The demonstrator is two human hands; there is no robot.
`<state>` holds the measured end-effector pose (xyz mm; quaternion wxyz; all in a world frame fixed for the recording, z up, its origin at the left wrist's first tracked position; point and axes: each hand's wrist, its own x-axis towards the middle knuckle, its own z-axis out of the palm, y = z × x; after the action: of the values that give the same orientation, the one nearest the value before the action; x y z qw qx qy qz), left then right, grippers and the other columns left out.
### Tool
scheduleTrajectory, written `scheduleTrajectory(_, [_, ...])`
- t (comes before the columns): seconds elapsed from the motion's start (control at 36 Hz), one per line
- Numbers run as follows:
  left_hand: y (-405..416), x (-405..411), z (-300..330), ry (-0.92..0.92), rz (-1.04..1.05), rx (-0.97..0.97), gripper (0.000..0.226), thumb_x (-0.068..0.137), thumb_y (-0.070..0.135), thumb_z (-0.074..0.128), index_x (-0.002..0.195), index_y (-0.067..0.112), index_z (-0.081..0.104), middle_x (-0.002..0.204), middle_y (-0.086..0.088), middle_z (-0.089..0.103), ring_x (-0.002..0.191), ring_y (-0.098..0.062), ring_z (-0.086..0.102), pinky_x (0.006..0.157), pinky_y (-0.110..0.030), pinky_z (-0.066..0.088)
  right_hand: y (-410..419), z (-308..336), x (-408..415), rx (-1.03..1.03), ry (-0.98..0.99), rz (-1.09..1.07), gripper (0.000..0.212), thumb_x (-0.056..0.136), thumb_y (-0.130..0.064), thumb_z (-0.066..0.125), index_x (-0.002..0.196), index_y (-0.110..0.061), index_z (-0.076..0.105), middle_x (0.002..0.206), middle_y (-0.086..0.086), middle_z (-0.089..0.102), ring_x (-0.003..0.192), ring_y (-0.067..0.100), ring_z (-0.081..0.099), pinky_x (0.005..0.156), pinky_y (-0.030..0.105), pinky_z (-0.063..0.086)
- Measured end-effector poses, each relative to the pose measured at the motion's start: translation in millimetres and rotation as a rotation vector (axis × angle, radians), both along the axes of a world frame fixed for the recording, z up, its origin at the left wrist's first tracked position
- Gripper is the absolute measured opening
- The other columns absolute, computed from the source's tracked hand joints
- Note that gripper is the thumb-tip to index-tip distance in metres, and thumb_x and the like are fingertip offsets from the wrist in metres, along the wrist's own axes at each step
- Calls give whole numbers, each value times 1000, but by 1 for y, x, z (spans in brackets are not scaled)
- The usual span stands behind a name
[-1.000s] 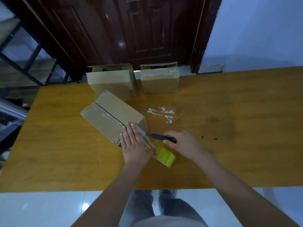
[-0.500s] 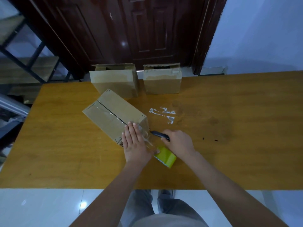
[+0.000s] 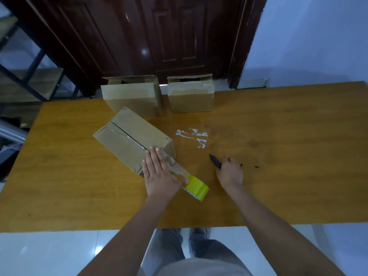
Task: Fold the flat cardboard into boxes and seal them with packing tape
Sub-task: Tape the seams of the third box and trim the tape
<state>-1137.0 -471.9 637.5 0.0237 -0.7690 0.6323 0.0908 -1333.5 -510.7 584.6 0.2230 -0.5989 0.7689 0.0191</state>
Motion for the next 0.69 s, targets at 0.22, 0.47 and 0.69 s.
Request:
scheduleTrajectory(0.22, [0,2,-10,-31,-9,-50,143,50,80,66,146,1,-5,154,-24,16,142,-33,2,114,-39,-18,14,33,66,-62,-642,104,48,91,-38,54,134,-20,44,134,3,44,130,16,36,104,32,36])
scheduleTrajectory(0.47, [1,7,-16,-60,-57,-152,102,69,58,45,144,-7,18,149,-27,28,139,-37,17,116,-40,-5,18,23,82,11,-609,204,16,92,-33,55,94,-18,62,97,0,67,86,16,62,67,28,47])
scheduleTrajectory(0.69, [3,23,-6,6,-106,-258,88,75,60,40,144,6,32,147,-14,37,133,-33,39,108,-44,31,23,21,79,-41,-605,188,19,91,-41,56,90,-24,62,89,-9,64,77,5,53,53,15,30])
